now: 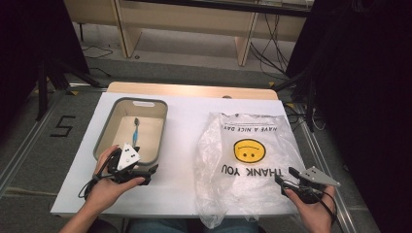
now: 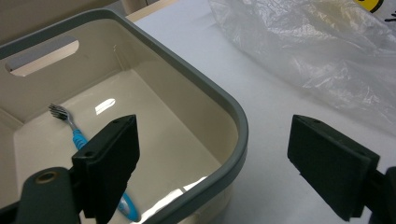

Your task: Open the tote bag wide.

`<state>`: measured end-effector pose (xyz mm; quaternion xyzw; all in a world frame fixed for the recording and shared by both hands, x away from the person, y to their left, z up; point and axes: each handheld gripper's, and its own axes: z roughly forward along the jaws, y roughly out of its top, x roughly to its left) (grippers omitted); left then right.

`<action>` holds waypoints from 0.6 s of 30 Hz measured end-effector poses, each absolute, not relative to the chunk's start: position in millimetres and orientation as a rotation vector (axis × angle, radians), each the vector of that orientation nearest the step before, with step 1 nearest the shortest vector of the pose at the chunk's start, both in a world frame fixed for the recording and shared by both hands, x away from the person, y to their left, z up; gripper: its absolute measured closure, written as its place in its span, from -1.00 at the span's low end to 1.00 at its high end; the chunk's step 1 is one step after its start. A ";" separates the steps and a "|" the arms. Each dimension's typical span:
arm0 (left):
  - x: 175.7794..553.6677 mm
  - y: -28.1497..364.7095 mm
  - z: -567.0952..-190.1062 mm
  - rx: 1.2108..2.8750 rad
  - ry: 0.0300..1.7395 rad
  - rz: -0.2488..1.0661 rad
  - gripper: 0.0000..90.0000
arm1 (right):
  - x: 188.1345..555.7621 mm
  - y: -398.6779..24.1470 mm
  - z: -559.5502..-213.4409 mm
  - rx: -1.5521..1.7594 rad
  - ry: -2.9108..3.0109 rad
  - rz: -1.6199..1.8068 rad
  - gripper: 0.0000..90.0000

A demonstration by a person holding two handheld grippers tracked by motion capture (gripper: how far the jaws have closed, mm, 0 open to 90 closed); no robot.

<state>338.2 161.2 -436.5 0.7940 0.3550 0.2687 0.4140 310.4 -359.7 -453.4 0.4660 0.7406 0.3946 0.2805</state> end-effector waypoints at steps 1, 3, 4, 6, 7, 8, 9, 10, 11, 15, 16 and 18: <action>338.5 161.1 -436.4 1.996 0.892 0.675 -0.63 | 310.4 -359.7 -453.4 1.249 1.985 1.058 -0.15; 338.7 160.8 -436.6 1.999 0.893 0.676 -0.63 | 310.3 -360.7 -453.0 1.251 1.980 1.061 -0.15; 338.7 160.5 -436.8 1.998 0.894 0.675 -0.63 | 310.5 -360.5 -453.0 1.251 1.982 1.062 -0.15; 338.6 160.3 -436.8 2.001 0.891 0.677 -0.63 | 310.7 -359.6 -453.3 1.254 1.986 1.058 -0.15; 338.2 160.0 -436.3 1.998 0.894 0.679 -0.63 | 310.9 -359.2 -453.4 1.252 1.987 1.059 -0.15; 337.7 159.6 -435.6 1.994 0.893 0.684 -0.63 | 310.9 -359.2 -453.4 1.252 1.987 1.059 -0.15; 337.0 158.7 -434.5 1.988 0.890 0.684 -0.63 | 311.1 -358.6 -453.0 1.248 1.987 1.059 -0.15; 336.2 157.5 -433.4 1.984 0.887 0.686 -0.63 | 311.1 -358.4 -452.7 1.244 1.986 1.060 -0.16; 335.3 156.6 -432.1 1.988 0.878 0.690 -0.63 | 311.2 -358.1 -452.3 1.244 1.986 1.059 -0.15; 331.4 148.8 -430.4 1.985 0.844 0.686 -0.63 | 311.6 -356.8 -452.1 1.241 1.993 1.047 -0.16; 330.6 147.2 -430.4 1.988 0.834 0.686 -0.63 | 312.2 -356.4 -451.3 1.235 1.991 1.042 -0.16; 329.0 144.4 -430.4 1.989 0.826 0.678 -0.63 | 312.6 -355.5 -449.9 1.240 1.986 1.042 -0.16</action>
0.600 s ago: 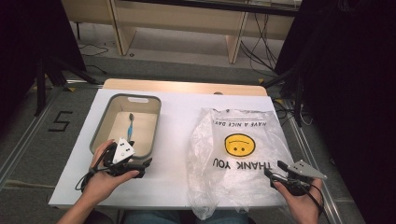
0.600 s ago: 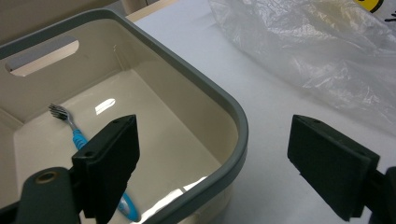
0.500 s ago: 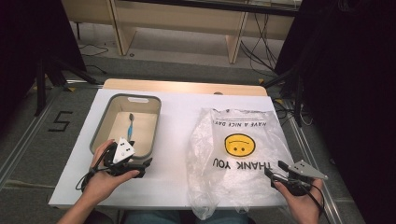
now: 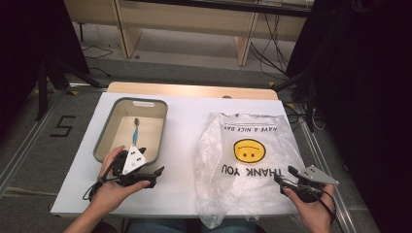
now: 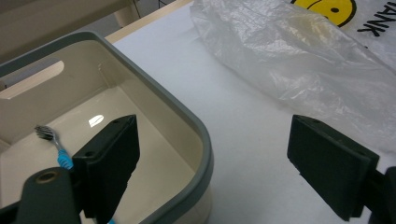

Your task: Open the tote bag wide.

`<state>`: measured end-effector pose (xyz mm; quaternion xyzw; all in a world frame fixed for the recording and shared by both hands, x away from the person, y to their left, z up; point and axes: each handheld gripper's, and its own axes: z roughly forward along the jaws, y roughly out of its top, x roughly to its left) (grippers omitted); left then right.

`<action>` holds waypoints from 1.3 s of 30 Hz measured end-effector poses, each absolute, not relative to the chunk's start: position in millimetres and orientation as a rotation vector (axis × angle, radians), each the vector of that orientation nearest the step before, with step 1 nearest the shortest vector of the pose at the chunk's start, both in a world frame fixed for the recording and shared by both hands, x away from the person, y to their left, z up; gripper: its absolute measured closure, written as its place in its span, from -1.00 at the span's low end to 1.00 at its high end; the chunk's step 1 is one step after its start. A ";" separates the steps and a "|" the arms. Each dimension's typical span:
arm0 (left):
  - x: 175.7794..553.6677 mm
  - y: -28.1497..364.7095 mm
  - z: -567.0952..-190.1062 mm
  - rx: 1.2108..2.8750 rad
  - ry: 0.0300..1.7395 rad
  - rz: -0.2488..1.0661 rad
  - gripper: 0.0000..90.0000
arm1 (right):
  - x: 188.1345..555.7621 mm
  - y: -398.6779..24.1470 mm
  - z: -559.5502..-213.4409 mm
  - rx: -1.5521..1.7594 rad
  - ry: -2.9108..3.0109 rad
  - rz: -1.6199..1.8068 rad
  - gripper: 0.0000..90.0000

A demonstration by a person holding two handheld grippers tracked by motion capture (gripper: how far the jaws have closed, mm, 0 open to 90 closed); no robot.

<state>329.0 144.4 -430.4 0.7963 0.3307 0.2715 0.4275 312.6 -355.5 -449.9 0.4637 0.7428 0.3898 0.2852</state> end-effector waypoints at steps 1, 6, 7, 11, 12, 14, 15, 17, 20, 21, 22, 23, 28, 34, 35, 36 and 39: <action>328.4 143.4 -430.0 1.994 0.822 0.676 -0.63 | 312.9 -354.7 -449.5 1.240 1.986 1.045 -0.16; 323.8 133.4 -426.5 1.981 0.804 0.648 -0.62 | 316.3 -348.8 -449.1 1.220 2.011 1.038 -0.16; 322.4 130.4 -425.6 1.980 0.795 0.637 -0.62 | 316.8 -348.0 -448.8 1.213 2.012 1.038 -0.16; 318.7 116.5 -422.9 1.989 0.758 0.621 -0.62 | 317.6 -346.3 -448.1 1.208 2.016 1.042 -0.16; 317.9 112.8 -422.8 1.991 0.748 0.619 -0.62 | 317.5 -345.4 -448.0 1.205 2.021 1.038 -0.16; 316.8 106.0 -423.6 2.006 0.725 0.608 -0.61 | 317.7 -345.1 -447.9 1.196 2.021 1.038 -0.16; 316.3 102.6 -424.5 2.016 0.715 0.602 -0.61 | 317.7 -345.1 -447.9 1.196 2.021 1.038 -0.16; 315.5 95.9 -426.9 2.035 0.694 0.587 -0.61 | 317.4 -344.4 -447.3 1.200 2.023 1.037 -0.16; 313.9 86.4 -429.3 2.051 0.670 0.569 -0.61 | 317.5 -343.5 -447.1 1.196 2.025 1.035 -0.16; 313.4 83.5 -429.7 2.057 0.658 0.566 -0.61 | 317.5 -343.1 -447.0 1.195 2.027 1.035 -0.16; 313.0 80.6 -430.0 2.063 0.649 0.562 -0.61 | 317.5 -342.8 -447.0 1.193 2.028 1.035 -0.16; 312.6 77.8 -430.3 2.067 0.642 0.558 -0.61 | 317.5 -342.3 -447.0 1.196 2.030 1.034 -0.16; 312.6 64.7 -432.6 2.090 0.605 0.539 -0.61 | 317.8 -341.9 -447.4 1.191 2.035 1.031 -0.17; 314.9 47.9 -438.5 2.138 0.569 0.508 -0.61 | 318.0 -341.0 -447.8 1.192 2.039 1.029 -0.17; 315.7 44.9 -440.1 2.144 0.567 0.505 -0.61 | 318.0 -340.8 -447.9 1.191 2.038 1.030 -0.17; 316.5 42.2 -441.2 2.152 0.565 0.500 -0.61 | 318.0 -340.8 -447.8 1.191 2.038 1.030 -0.17; 319.4 34.6 -443.8 2.163 0.560 0.489 -0.61 | 318.0 -340.9 -447.7 1.192 2.037 1.031 -0.17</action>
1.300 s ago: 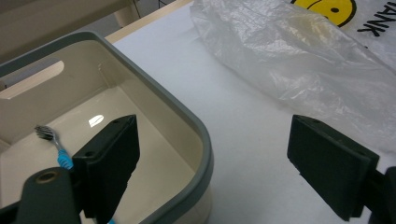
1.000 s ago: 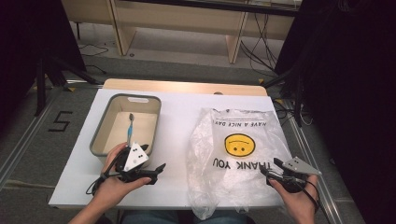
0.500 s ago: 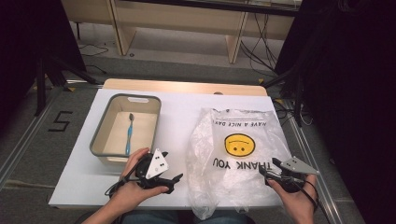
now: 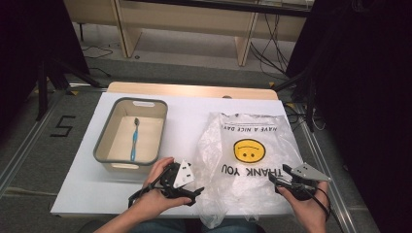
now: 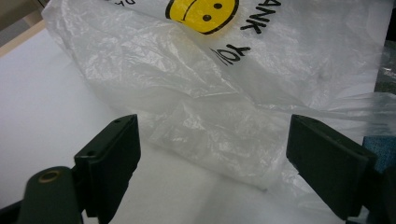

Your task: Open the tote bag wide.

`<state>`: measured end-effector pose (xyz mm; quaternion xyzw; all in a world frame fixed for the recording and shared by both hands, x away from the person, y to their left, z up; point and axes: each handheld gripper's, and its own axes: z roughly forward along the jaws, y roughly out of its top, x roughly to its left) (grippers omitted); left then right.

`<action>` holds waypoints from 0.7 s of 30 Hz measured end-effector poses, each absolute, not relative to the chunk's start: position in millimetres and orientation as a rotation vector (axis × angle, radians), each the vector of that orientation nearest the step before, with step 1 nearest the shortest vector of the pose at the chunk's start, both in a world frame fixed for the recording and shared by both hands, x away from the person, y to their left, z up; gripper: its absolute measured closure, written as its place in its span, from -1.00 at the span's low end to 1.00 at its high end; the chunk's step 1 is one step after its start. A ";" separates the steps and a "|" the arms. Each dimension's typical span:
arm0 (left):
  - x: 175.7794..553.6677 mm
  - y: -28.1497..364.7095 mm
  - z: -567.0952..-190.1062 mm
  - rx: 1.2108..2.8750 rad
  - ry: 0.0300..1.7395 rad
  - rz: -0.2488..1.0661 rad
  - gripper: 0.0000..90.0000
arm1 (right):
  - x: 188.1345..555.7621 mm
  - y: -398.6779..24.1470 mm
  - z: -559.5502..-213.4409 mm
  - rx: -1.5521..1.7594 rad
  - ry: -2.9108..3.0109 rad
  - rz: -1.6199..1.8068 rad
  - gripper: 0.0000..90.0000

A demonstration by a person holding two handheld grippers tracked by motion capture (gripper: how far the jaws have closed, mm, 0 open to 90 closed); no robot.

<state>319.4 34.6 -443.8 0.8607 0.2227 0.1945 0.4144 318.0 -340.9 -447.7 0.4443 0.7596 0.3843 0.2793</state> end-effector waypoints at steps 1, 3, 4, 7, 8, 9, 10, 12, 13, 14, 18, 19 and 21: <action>320.5 32.4 -444.2 2.168 0.555 0.489 -0.61 | 318.0 -341.0 -447.7 1.191 2.037 1.031 -0.17; 322.7 28.2 -444.7 2.171 0.552 0.487 -0.61 | 318.0 -341.1 -447.8 1.191 2.038 1.030 -0.17; 323.7 26.3 -444.8 2.173 0.549 0.484 -0.61 | 318.0 -341.1 -447.8 1.191 2.037 1.030 -0.17; 326.3 20.6 -445.8 2.181 0.544 0.482 -0.61 | 317.9 -341.1 -447.7 1.192 2.038 1.029 -0.17; 327.1 18.9 -446.4 2.185 0.539 0.479 -0.61 | 317.9 -341.1 -447.7 1.192 2.038 1.029 -0.17; 327.4 17.0 -447.3 2.188 0.538 0.478 -0.61 | 318.0 -341.1 -447.8 1.192 2.038 1.030 -0.17; 327.9 15.5 -447.9 2.190 0.537 0.477 -0.61 | 318.1 -341.1 -447.9 1.190 2.039 1.029 -0.17; 328.9 13.0 -449.2 2.197 0.535 0.477 -0.61 | 318.0 -341.0 -447.9 1.191 2.041 1.027 -0.17; 329.6 12.1 -449.7 2.199 0.534 0.479 -0.61 | 318.1 -340.9 -447.9 1.191 2.041 1.027 -0.17; 330.4 11.2 -450.0 2.202 0.532 0.478 -0.61 | 318.2 -340.7 -448.0 1.193 2.042 1.026 -0.17; 332.9 7.8 -451.5 2.204 0.541 0.475 -0.61 | 318.2 -340.2 -448.0 1.194 2.044 1.025 -0.17; 333.4 6.7 -452.1 2.204 0.544 0.475 -0.60 | 318.4 -339.9 -448.0 1.195 2.043 1.026 -0.17; 334.6 4.9 -452.8 2.210 0.542 0.473 -0.60 | 318.4 -339.8 -448.0 1.195 2.044 1.026 -0.17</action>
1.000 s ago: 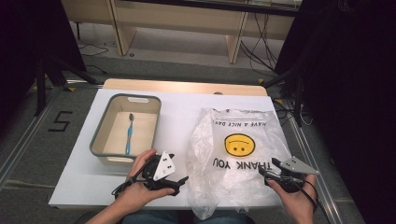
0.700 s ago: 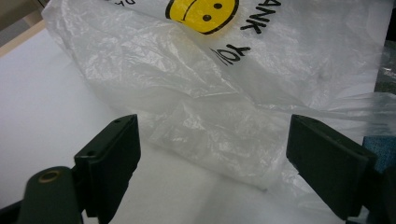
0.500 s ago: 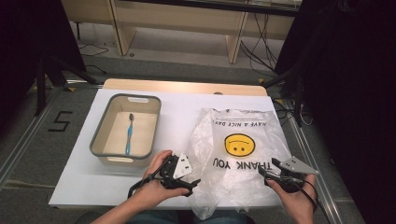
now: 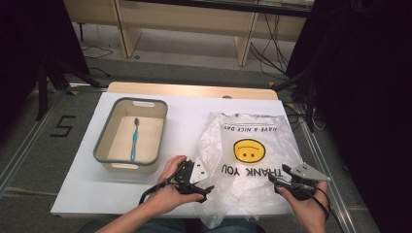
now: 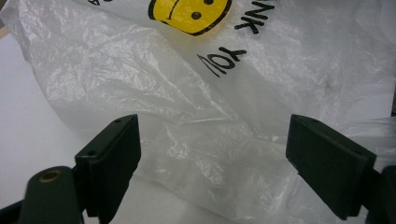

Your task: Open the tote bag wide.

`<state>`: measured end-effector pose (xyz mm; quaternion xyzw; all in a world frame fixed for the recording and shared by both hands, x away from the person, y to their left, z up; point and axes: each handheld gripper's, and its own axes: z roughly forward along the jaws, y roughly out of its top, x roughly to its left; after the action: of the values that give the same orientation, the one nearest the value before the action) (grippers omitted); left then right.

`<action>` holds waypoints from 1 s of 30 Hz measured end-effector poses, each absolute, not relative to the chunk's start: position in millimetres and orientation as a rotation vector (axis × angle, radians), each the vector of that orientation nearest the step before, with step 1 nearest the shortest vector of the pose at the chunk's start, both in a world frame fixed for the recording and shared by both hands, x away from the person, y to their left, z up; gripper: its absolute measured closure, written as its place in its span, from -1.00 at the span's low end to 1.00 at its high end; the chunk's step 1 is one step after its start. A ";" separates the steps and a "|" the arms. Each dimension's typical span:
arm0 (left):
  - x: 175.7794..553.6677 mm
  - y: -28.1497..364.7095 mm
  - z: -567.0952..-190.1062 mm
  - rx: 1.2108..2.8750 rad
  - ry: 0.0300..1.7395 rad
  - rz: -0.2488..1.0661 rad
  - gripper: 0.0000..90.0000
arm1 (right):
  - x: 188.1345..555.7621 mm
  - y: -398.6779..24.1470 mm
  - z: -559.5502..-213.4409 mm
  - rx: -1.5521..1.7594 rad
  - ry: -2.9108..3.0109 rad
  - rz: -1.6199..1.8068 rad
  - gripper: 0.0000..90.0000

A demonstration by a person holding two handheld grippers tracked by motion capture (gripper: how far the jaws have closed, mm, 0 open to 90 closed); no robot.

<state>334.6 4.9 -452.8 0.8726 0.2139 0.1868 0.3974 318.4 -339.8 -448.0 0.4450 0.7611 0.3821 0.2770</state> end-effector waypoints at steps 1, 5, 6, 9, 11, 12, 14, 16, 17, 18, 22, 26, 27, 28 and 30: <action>335.1 4.3 -452.9 2.214 0.539 0.471 -0.60 | 318.6 -339.8 -448.2 1.195 2.045 1.026 -0.17; 335.3 2.5 -453.5 2.212 0.541 0.462 -0.60 | 318.6 -339.7 -447.4 1.181 2.061 1.028 -0.17; 335.4 2.2 -453.7 2.214 0.538 0.465 -0.60 | 318.1 -338.6 -446.8 1.169 2.080 1.029 -0.16; 336.5 0.8 -455.0 2.223 0.539 0.463 -0.59 | 318.3 -327.7 -447.9 1.116 2.159 1.020 -0.14; 337.1 -0.9 -456.5 2.232 0.536 0.457 -0.59 | 318.8 -325.5 -448.6 1.111 2.168 1.004 -0.14; 337.1 -2.0 -457.3 2.241 0.538 0.451 -0.57 | 319.3 -324.1 -449.2 1.111 2.173 1.000 -0.15; 337.3 -3.8 -459.5 2.260 0.535 0.444 -0.57 | 319.9 -324.5 -449.3 1.120 2.166 1.005 -0.15; 336.9 -5.8 -461.8 2.267 0.531 0.424 -0.57 | 319.9 -325.3 -449.2 1.122 2.162 1.006 -0.15; 336.6 -6.6 -462.5 2.268 0.528 0.406 -0.57 | 319.8 -325.7 -449.3 1.125 2.159 1.008 -0.15; 336.3 -7.7 -463.1 2.264 0.534 0.385 -0.58 | 319.7 -325.9 -449.6 1.126 2.157 1.008 -0.15; 337.2 -14.3 -468.2 2.304 0.568 0.330 -0.52 | 319.9 -324.3 -450.9 1.123 2.169 1.006 -0.15; 340.4 -22.1 -477.2 2.358 0.612 0.328 -0.20 | 319.9 -322.2 -450.7 1.113 2.175 1.007 -0.15; 341.5 -23.5 -478.7 2.365 0.629 0.324 -0.06 | 319.5 -322.0 -450.7 1.118 2.175 1.006 -0.15; 342.8 -24.6 -480.1 2.375 0.637 0.313 0.02 | 319.6 -322.2 -450.7 1.117 2.175 1.008 -0.15; 345.7 -25.4 -481.2 2.374 0.654 0.273 0.06 | 319.6 -322.3 -450.8 1.119 2.174 1.010 -0.15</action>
<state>345.7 -25.4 -481.2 0.9059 0.2496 0.1040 0.3260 319.6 -322.3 -450.8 0.4100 0.7966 0.3702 0.2455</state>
